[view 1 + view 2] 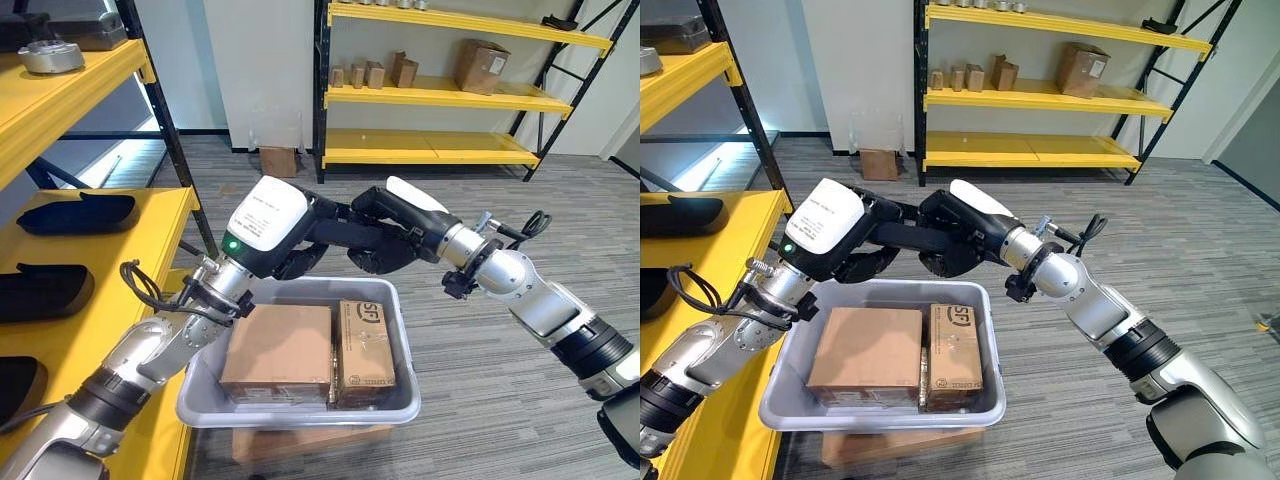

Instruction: Move parts from the plastic box to the shelf.

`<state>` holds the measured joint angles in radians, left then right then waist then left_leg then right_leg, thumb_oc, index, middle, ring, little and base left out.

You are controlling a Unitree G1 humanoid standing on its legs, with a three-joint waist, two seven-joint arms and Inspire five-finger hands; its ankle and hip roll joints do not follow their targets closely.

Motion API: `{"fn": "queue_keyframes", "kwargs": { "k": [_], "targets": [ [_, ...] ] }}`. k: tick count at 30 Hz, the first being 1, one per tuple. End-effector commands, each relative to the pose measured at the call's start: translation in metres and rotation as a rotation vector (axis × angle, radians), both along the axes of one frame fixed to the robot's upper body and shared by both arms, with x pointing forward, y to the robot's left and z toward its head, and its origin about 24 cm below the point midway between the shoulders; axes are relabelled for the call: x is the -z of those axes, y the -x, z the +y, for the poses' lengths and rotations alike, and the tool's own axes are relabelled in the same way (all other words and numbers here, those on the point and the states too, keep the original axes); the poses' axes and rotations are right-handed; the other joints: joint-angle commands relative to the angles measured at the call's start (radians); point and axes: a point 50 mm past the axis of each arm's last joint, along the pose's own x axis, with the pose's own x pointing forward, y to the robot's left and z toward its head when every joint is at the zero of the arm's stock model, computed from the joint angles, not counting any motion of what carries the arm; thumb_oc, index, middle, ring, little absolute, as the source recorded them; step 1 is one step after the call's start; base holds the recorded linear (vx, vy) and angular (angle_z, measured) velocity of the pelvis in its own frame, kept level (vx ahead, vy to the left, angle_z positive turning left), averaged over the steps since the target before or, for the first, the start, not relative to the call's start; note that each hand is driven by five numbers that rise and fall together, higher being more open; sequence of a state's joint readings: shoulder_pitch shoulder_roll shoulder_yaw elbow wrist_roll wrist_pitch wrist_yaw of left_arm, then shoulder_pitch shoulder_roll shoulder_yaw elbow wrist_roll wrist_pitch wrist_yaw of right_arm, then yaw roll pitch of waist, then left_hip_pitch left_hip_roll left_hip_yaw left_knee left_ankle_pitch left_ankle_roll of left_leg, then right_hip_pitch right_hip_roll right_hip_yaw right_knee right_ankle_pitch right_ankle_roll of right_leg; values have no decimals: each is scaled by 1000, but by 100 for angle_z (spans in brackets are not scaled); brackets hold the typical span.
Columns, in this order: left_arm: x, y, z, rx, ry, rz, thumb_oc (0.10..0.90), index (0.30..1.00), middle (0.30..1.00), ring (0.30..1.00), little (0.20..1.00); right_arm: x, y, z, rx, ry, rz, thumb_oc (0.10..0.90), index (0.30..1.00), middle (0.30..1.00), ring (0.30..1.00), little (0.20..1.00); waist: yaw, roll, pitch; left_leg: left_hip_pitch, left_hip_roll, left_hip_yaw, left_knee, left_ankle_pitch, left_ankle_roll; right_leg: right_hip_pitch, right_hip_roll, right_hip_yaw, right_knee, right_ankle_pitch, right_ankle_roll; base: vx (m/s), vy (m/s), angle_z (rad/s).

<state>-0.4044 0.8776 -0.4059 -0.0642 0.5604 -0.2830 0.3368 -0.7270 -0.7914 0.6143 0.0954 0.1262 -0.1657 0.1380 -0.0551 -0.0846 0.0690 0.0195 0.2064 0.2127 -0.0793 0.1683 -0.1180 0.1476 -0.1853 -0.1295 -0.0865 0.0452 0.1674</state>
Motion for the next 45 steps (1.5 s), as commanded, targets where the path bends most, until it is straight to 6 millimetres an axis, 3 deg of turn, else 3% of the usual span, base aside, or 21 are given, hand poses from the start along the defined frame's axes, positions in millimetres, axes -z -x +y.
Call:
{"fn": "queue_keyframes", "kwargs": {
  "k": [1,12,13,14,25,28,30,37,42,45],
  "targets": [
    [-26,-11,6,-36,68,-106,400,300,300,300,300,-81,-1,5,-37,-158,-299,400,300,300,300,300,4,-10,-88,71,77,-16,-2,-113,-37,0,-57,-36,18,-60,44,0,0,0],
    [-22,-11,10,-52,92,-84,400,300,300,300,300,-85,1,-1,-15,-194,-322,400,300,300,300,300,0,-8,-90,76,77,-12,-1,-114,-35,-2,-57,-29,19,-60,44,0,0,0],
    [-21,-11,11,-55,95,-80,400,300,300,300,300,-84,1,-2,-13,-204,-319,604,585,585,585,585,0,-8,-90,77,77,-11,-1,-114,-35,-2,-57,-29,19,-60,44,0,0,0],
    [-20,-11,11,-58,101,-71,400,300,300,300,300,-83,1,-3,-10,-232,-301,900,1000,1000,1000,1000,-1,-5,-91,78,77,-10,-1,-115,-35,0,-58,-28,19,-61,43,0,0,0],
    [-13,-11,27,-126,90,-43,400,300,300,300,300,-80,14,-22,26,-390,-316,900,1000,1000,1000,1000,-10,5,-89,81,70,-5,1,-119,-31,-3,-63,-22,22,-60,46,0,0,0],
    [-11,-12,43,-194,49,-37,400,300,300,300,300,-73,18,-34,70,-398,-321,900,1000,1000,1000,1000,-14,9,-90,80,68,-5,0,-120,-30,-4,-65,-24,21,-59,47,1,1,-2],
    [-9,-11,63,-285,38,-35,400,300,300,300,300,-65,25,-50,133,-410,-323,900,1000,1000,1000,1000,-21,18,-88,78,65,-2,0,-121,-29,-8,-68,-23,21,-57,48,-3,5,-8],
    [3,-1,90,-411,119,-8,400,300,300,300,300,-36,42,-77,216,-539,-233,900,1000,1000,1000,1000,-33,30,-80,77,57,5,1,-123,-24,-19,-76,-15,22,-55,50,-2,3,-6],
    [9,10,97,-453,224,-6,400,300,300,300,300,-17,54,-89,278,-593,-191,900,1000,1000,1000,1000,-39,39,-75,77,52,8,0,-125,-21,-24,-81,-9,25,-57,50,-2,-2,-2],
    [15,24,97,-465,415,-20,400,300,300,300,300,13,66,-98,364,-693,-111,900,1000,1000,1000,1000,-44,52,-66,75,49,10,-3,-125,-18,-30,-82,-5,27,-61,43,-13,-22,-6]
  ]
}}
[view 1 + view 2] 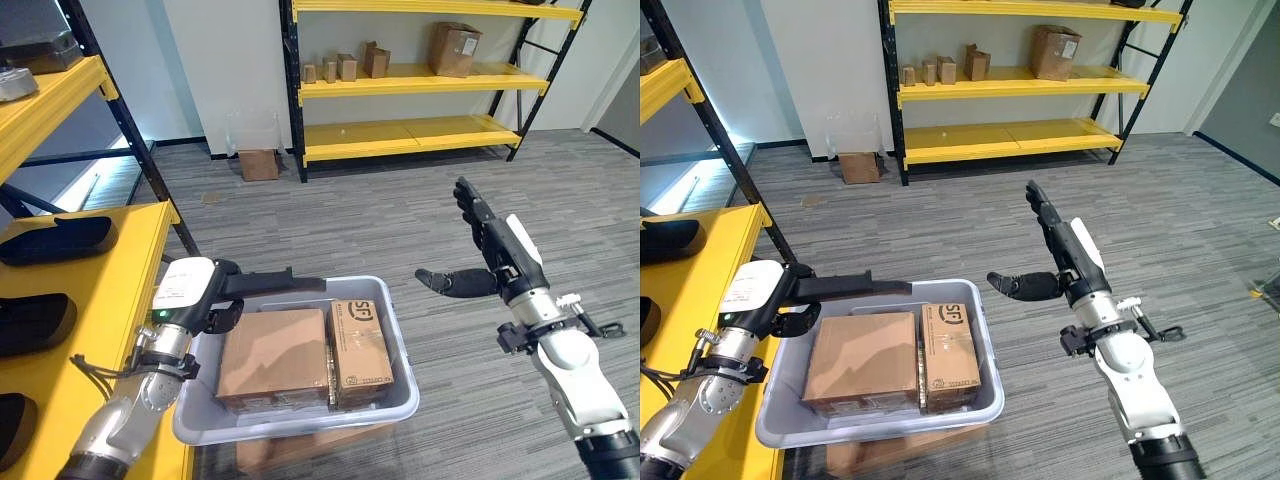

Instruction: Move parts from the plastic box to the shelf.

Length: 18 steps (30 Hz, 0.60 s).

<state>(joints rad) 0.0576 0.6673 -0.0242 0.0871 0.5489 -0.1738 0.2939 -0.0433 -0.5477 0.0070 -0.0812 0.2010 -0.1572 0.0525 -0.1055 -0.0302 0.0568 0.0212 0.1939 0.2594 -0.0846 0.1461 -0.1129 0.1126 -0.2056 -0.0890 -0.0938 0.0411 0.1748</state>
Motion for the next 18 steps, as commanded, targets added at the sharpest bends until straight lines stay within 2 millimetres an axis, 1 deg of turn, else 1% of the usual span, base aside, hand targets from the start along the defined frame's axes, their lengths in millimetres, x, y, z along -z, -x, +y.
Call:
{"fn": "queue_keyframes", "kwargs": {
  "k": [1,2,4,5,6,7,9,10,11,12,13,15,16,17,18],
  "targets": [
    [-80,-16,-1,27,108,-411,400,300,300,300,300,-56,1,-1,0,-78,-287,900,1000,1000,1000,1000,5,2,-53,73,61,-37,2,-102,-24,4,-62,-45,35,-58,33,0,0,0],
    [-81,-13,-4,35,139,-423,400,300,300,300,300,-51,3,-2,11,-89,-273,900,1000,1000,1000,1000,4,6,-50,72,62,-37,2,-101,-23,2,-62,-45,38,-61,31,-16,-34,0],
    [-83,-8,-6,41,153,-440,400,300,300,300,300,-48,5,-1,26,-81,-270,900,1000,1000,1000,1000,3,12,-48,71,64,-40,1,-99,-24,1,-60,-46,44,-66,28,-10,-24,0],
    [-83,-5,-12,59,216,-466,400,300,300,300,300,-43,5,3,23,-124,-261,900,1000,1000,1000,1000,4,23,-40,69,66,-43,2,-94,-24,-1,-57,-46,57,-75,21,-16,-34,0],
    [-83,-4,-12,58,217,-465,400,300,300,300,300,-42,5,4,22,-124,-261,900,1000,1000,1000,1000,2,24,-40,70,67,-44,2,-93,-24,-2,-56,-46,60,-77,21,-49,-77,0],
    [-85,-1,-17,71,251,-489,400,300,300,300,300,-42,4,11,17,-134,-274,900,1000,1000,1000,1000,6,39,-28,66,73,-51,3,-84,-24,-10,-47,-44,90,-95,10,-65,-63,1],
    [-86,4,-20,74,313,-514,400,300,300,300,300,-45,2,20,-8,-134,-292,900,1000,1000,1000,1000,7,54,-6,61,85,-57,7,-73,-24,-41,-31,-37,151,-125,-7,-114,-91,1],
    [-88,6,-19,70,324,-532,400,300,300,300,300,-48,-1,26,-28,-134,-306,900,1000,1000,1000,1000,7,64,12,58,98,-58,14,-66,-24,-75,-15,-26,204,-148,-19,-99,-72,-2],
    [-88,6,-19,69,324,-532,400,300,300,300,300,-48,-1,26,-29,-133,-307,900,1000,1000,1000,1000,8,64,11,57,99,-57,14,-66,-24,-78,-14,-24,208,-150,-20,-178,-138,-6],
    [-91,13,-19,60,359,-570,400,300,300,300,300,-54,-5,39,-76,-164,-330,900,1000,1000,1000,1000,16,74,40,41,124,-57,33,-54,-23,-146,17,-9,295,-183,-38,-170,-192,-6],
    [-92,15,-17,44,355,-585,400,300,300,300,300,-56,-7,42,-83,-166,-344,900,1000,1000,1000,1000,24,74,49,27,138,-60,43,-41,-25,-176,34,-8,333,-196,-51,-217,-315,-16],
    [-96,19,-16,43,376,-614,400,300,300,300,300,-68,-10,53,-113,-151,-400,900,1000,1000,1000,1000,51,72,64,-10,170,-78,52,6,-32,-226,70,-14,376,-217,-71,-150,-324,-29],
    [-98,22,-15,38,375,-629,400,300,300,300,300,-72,-12,57,-122,-147,-418,900,1000,1000,1000,1000,67,72,71,-28,181,-92,53,44,-38,-240,84,-21,376,-218,-84,-203,-437,-20],
    [-103,24,-14,29,351,-660,400,300,300,300,300,-89,-13,62,-123,-92,-505,900,1000,1000,1000,1000,102,70,91,-78,187,-112,41,130,-58,-244,94,-59,358,-223,-97,-212,-407,-1],
    [-106,23,-16,44,331,-671,400,300,300,300,300,-93,-13,60,-110,-79,-526,900,1000,1000,1000,1000,110,65,103,-101,176,-114,40,158,-57,-241,86,-80,348,-220,-104,-250,-397,22]
  ]
}}
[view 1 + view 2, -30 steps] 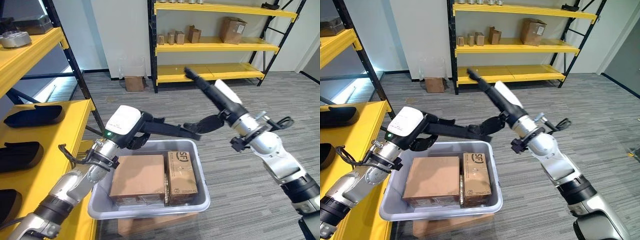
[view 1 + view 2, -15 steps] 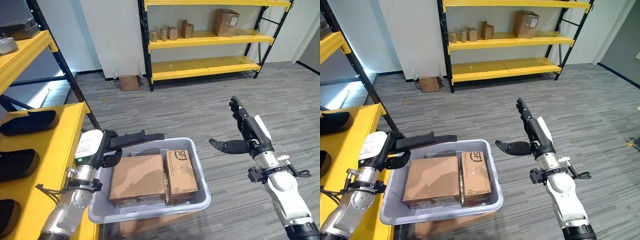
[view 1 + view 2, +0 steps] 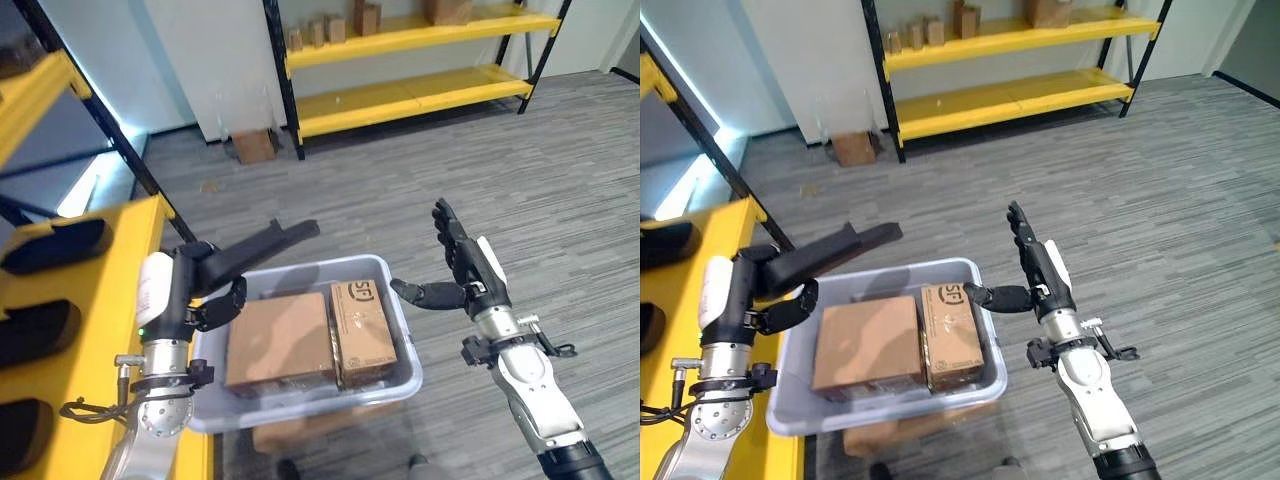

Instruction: Move parts from the plastic box to the shelf.

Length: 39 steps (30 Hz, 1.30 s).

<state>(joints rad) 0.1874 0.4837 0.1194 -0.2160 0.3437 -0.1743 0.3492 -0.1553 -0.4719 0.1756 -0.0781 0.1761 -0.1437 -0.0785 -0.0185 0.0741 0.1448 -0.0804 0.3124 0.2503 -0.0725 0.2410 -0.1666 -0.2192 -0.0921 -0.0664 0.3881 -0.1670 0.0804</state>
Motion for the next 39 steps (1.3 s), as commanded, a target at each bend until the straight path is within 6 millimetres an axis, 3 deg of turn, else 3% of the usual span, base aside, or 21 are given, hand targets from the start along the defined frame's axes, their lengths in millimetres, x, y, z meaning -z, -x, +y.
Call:
{"fn": "queue_keyframes", "kwargs": {
  "k": [1,3,4,5,6,7,8,10,11,13,15,16,17,19,20,24,31,33,38,39],
  "targets": [
    [-76,-7,-2,17,-56,-417,400,300,300,300,300,-94,4,7,-9,-11,-500,900,1000,1000,1000,1000,25,-47,25,-28,41,-78,39,64,5,96,-41,-137,-154,-4,-16,-227,-253,81],
    [-79,-8,-6,46,-58,-429,400,300,300,300,300,-98,6,5,14,0,-521,900,1000,1000,1000,1000,21,-60,28,-45,16,-76,66,40,12,94,-61,-170,-170,4,-14,-186,-212,156],
    [-83,-7,-10,76,-72,-443,400,300,300,300,300,-95,7,0,32,-12,-511,900,1000,1000,1000,1000,20,-64,19,-42,-23,-47,145,-37,22,95,-68,-213,-225,25,-12,-141,-246,144],
    [-83,-6,-11,83,-67,-442,400,300,300,300,300,-93,9,-2,33,-21,-507,900,1000,1000,1000,1000,9,-69,14,-29,-30,-34,188,-81,28,94,-75,-226,-236,41,-15,-126,-324,100],
    [-84,-7,-9,74,-63,-442,400,300,300,300,300,-91,11,-6,51,-16,-501,900,1000,1000,1000,1000,-2,-68,3,3,-33,-13,254,-130,21,105,-79,-246,-251,37,-17,-60,-155,95],
    [-83,-7,-9,76,-63,-441,400,300,300,300,300,-90,11,-7,52,-16,-501,900,1000,1000,1000,1000,-4,-67,9,-8,-28,-5,270,-129,31,106,-79,-264,-254,50,-23,-30,-172,158],
    [-83,-7,-11,88,-53,-438,400,300,300,300,300,-84,15,-11,71,-5,-483,900,1000,1000,1000,1000,-21,-60,-8,53,-23,17,332,-188,22,127,-76,-315,-266,33,-28,-84,-106,155],
    [-84,-8,-13,93,-52,-442,400,300,300,300,300,-78,21,-18,103,-7,-468,900,1000,1000,1000,1000,-51,-47,-22,131,-9,58,367,-202,12,132,-80,-391,-270,40,-35,-55,-65,115],
    [-84,-8,-13,93,-52,-441,400,300,300,300,300,-78,21,-18,103,-7,-467,900,1000,1000,1000,1000,-52,-46,-21,131,-9,56,367,-202,12,135,-79,-393,-271,40,-35,-92,81,117],
    [-84,-7,-15,93,-56,-451,400,300,300,300,300,-65,25,-28,144,-46,-411,900,1000,1000,1000,1000,-77,-20,-39,222,-23,48,313,-210,3,103,-116,-465,-220,56,-19,-118,173,130],
    [-84,-7,-14,83,-60,-454,400,300,300,300,300,-61,29,-36,181,-52,-402,900,1000,1000,1000,1000,-103,-5,-52,251,-46,96,206,-289,23,84,-150,-503,-196,75,-3,-122,194,103],
    [-86,-7,-17,96,-59,-462,400,300,300,300,300,-61,31,-40,206,-47,-405,900,1000,1000,1000,1000,-111,0,-62,257,-46,143,147,-298,30,86,-185,-535,-188,88,7,-89,191,103],
    [-85,-8,-18,99,-58,-460,400,300,300,300,300,-61,32,-41,210,-45,-405,900,1000,1000,1000,1000,-113,1,-64,261,-53,140,131,-292,34,88,-191,-540,-187,91,12,-83,245,128],
    [-85,-6,-21,108,-66,-462,400,300,300,300,300,-56,33,-44,231,-51,-386,900,1000,1000,1000,1000,-106,6,-66,260,-66,123,70,-296,34,87,-216,-553,-174,111,23,-52,217,103],
    [-84,-4,-19,98,-82,-454,400,300,300,300,300,-52,35,-48,246,-52,-370,900,1000,1000,1000,1000,-94,0,-73,262,-90,115,25,-304,46,97,-252,-572,-181,148,46,-71,225,52],
    [-86,1,-14,65,-106,-466,400,300,300,300,300,-48,32,-46,249,-40,-350,900,1000,1000,1000,1000,-53,-31,-65,254,-146,79,7,-334,81,116,-308,-591,-208,221,88,-75,206,37],
    [-78,7,-6,20,-134,-431,400,300,300,300,300,-35,33,-48,264,-42,-285,900,1000,1000,1000,1000,-12,-79,-66,235,-215,28,0,-361,121,171,-371,-631,-225,284,133,-41,138,24],
    [-76,8,-3,2,-139,-418,400,300,300,300,300,-32,34,-50,276,-25,-273,900,1000,1000,1000,1000,8,-98,-67,218,-237,-1,29,-385,133,193,-399,-640,-227,324,156,-21,145,32],
    [-75,10,0,-7,-139,-411,400,300,300,300,300,-23,36,-49,275,-41,-235,900,1000,1000,1000,1000,25,-120,-50,163,-269,-44,152,-442,154,225,-447,-651,-218,369,168,-27,194,47],
    [-74,10,1,-18,-133,-406,400,300,300,300,300,-12,37,-44,260,-49,-187,900,1000,1000,1000,1000,36,-121,-39,157,-306,-71,173,-453,185,237,-478,-641,-172,399,172,-24,334,61]
  ]
}}
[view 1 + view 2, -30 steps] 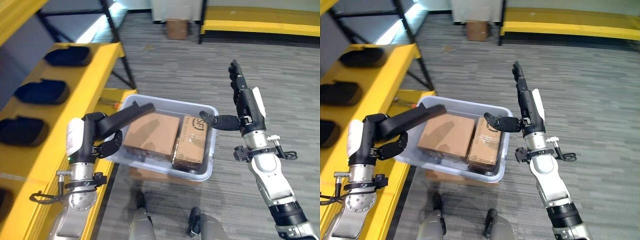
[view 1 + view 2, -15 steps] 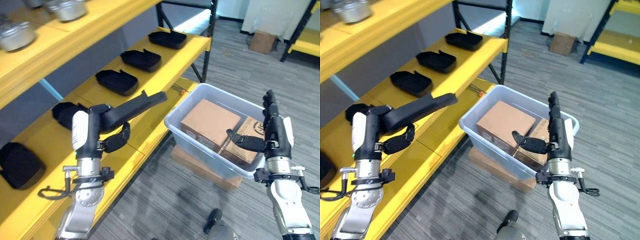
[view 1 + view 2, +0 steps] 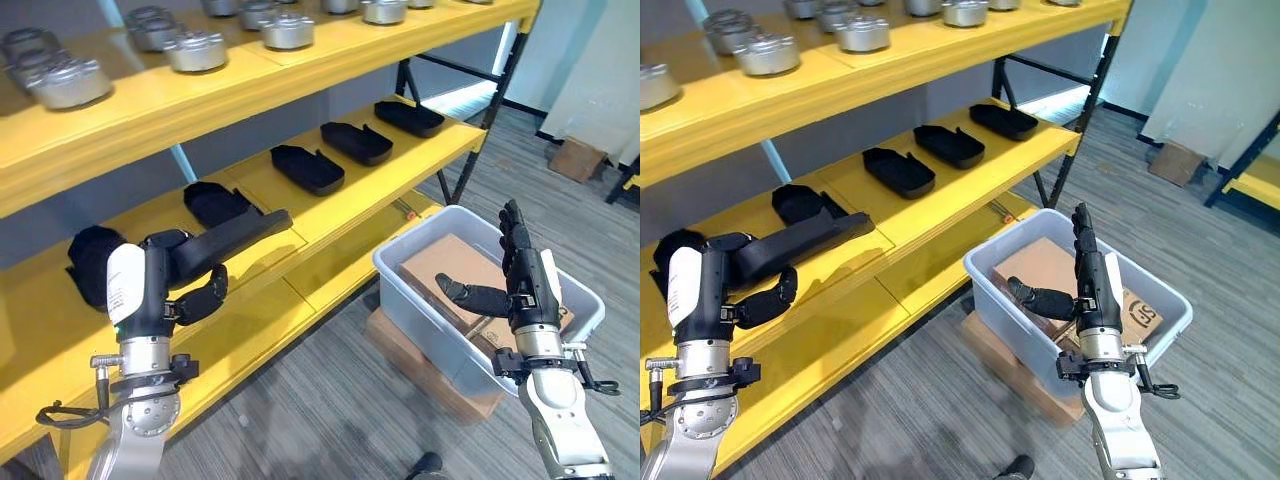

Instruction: Move parts from the plastic box to the shelf.

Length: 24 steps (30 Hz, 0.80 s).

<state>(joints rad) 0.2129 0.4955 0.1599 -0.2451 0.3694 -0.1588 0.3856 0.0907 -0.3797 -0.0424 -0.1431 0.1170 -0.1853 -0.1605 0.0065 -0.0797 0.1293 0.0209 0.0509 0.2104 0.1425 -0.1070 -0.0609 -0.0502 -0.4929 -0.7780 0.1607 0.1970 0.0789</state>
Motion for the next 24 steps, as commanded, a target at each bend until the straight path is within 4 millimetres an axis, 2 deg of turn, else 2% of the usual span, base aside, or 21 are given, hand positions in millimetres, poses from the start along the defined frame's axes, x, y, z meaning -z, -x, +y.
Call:
{"fn": "queue_keyframes", "kwargs": {
  "k": [1,3,4,5,6,7,8,9,10,12,13,14,15,16,17,20,21,24],
  "targets": [
    [-67,4,-7,49,-106,-366,400,300,300,300,300,-36,-4,5,-39,53,-201,900,1000,1000,1000,1000,9,30,-22,56,-48,-33,-42,-105,82,68,-83,71,61,35,174,-24,375,79],
    [-65,3,-6,46,-102,-348,400,300,300,300,300,-25,2,6,-49,55,-150,900,1000,1000,1000,1000,7,33,-21,72,-70,-47,-71,-95,92,75,-106,82,100,52,175,0,213,62],
    [-65,3,-7,53,-107,-343,400,300,300,300,300,-23,4,5,-46,56,-139,900,1000,1000,1000,1000,-5,34,-22,82,-77,-62,-93,-83,95,65,-103,116,118,63,175,9,124,35],
    [-65,4,-7,53,-107,-343,400,300,300,300,300,-23,4,5,-46,56,-138,900,1000,1000,1000,1000,-4,33,-22,83,-78,-62,-96,-81,96,64,-105,117,120,63,175,-139,195,63],
    [-64,-2,-8,68,-91,-334,400,300,300,300,300,-21,6,1,-37,34,-127,900,1000,1000,1000,1000,-70,48,-4,81,-71,-105,-157,-5,105,-76,61,414,192,-10,113,-141,216,80],
    [-62,-4,-7,67,-91,-323,400,300,300,300,300,-22,6,-2,-37,36,-131,900,1000,1000,1000,1000,-93,51,-3,82,-67,-128,-173,18,105,-97,176,494,214,-96,83,-142,262,128],
    [-61,-6,-8,75,-85,-313,400,300,300,300,300,-21,7,-3,-38,25,-126,900,1000,1000,1000,1000,-101,49,-5,82,-71,-141,-184,29,108,-115,232,521,227,-131,68,5,123,98],
    [-59,-7,-8,78,-78,-298,400,300,300,300,300,-20,8,-5,-38,22,-125,900,1000,1000,1000,1000,-103,45,-7,82,-77,-153,-185,34,112,-121,272,526,238,-169,53,18,63,87],
    [-56,-8,-8,77,-77,-280,400,300,300,300,300,-20,9,-6,-41,16,-122,900,1000,1000,1000,1000,-103,40,-12,79,-80,-159,-187,36,112,-104,302,502,227,-209,35,28,11,36],
    [-54,-10,-10,86,-62,-269,400,300,300,300,300,-19,9,-8,-49,4,-115,900,1000,1000,1000,1000,-112,29,-26,60,-86,-170,-183,48,108,-89,369,512,193,-249,16,2,-31,11],
    [-54,-10,-10,86,-62,-269,400,300,300,300,300,-19,9,-8,-49,4,-115,900,1000,1000,1000,1000,-112,30,-27,58,-85,-170,-182,48,108,-90,370,511,190,-247,16,-4,-55,13],
    [-53,-9,-9,77,-57,-266,400,300,300,300,300,-21,9,-5,-66,9,-122,900,1000,1000,1000,1000,-114,21,-34,53,-89,-173,-180,49,101,-78,409,554,156,-273,22,9,-62,17],
    [-52,-8,-7,68,-52,-264,400,300,300,300,300,-22,8,-4,-73,14,-125,900,1000,1000,1000,1000,-114,17,-38,49,-87,-173,-180,50,96,-70,421,586,114,-279,19,-6,-62,8],
    [-52,-8,-7,68,-53,-265,400,300,300,300,300,-22,8,-4,-74,14,-126,900,1000,1000,1000,1000,-113,17,-39,44,-86,-171,-180,55,95,-70,423,587,104,-268,17,-6,-128,-2],
    [-53,-6,-4,48,-70,-271,400,300,300,300,300,-28,7,-2,-84,42,-146,900,1000,1000,1000,1000,-102,8,-56,14,-89,-162,-159,45,86,-9,433,645,-47,-261,10,-5,-99,-7],
    [-51,-4,-3,43,-57,-266,400,300,300,300,300,-25,6,0,-103,21,-134,900,1000,1000,1000,1000,-95,10,-60,10,-84,-158,-153,44,82,3,442,657,-76,-247,7,16,-109,-5],
    [-47,0,-1,39,-39,-252,400,300,300,300,300,-27,7,2,-124,30,-135,900,1000,1000,1000,1000,-84,19,-70,9,-78,-149,-158,49,76,27,438,641,-117,-238,8,43,-104,-8],
    [-45,2,-2,41,-26,-240,400,300,300,300,300,-24,10,0,-122,21,-117,900,1000,1000,1000,1000,-86,25,-76,14,-72,-150,-164,54,67,47,441,635,-137,-237,3,50,-104,-2]
  ]
}}
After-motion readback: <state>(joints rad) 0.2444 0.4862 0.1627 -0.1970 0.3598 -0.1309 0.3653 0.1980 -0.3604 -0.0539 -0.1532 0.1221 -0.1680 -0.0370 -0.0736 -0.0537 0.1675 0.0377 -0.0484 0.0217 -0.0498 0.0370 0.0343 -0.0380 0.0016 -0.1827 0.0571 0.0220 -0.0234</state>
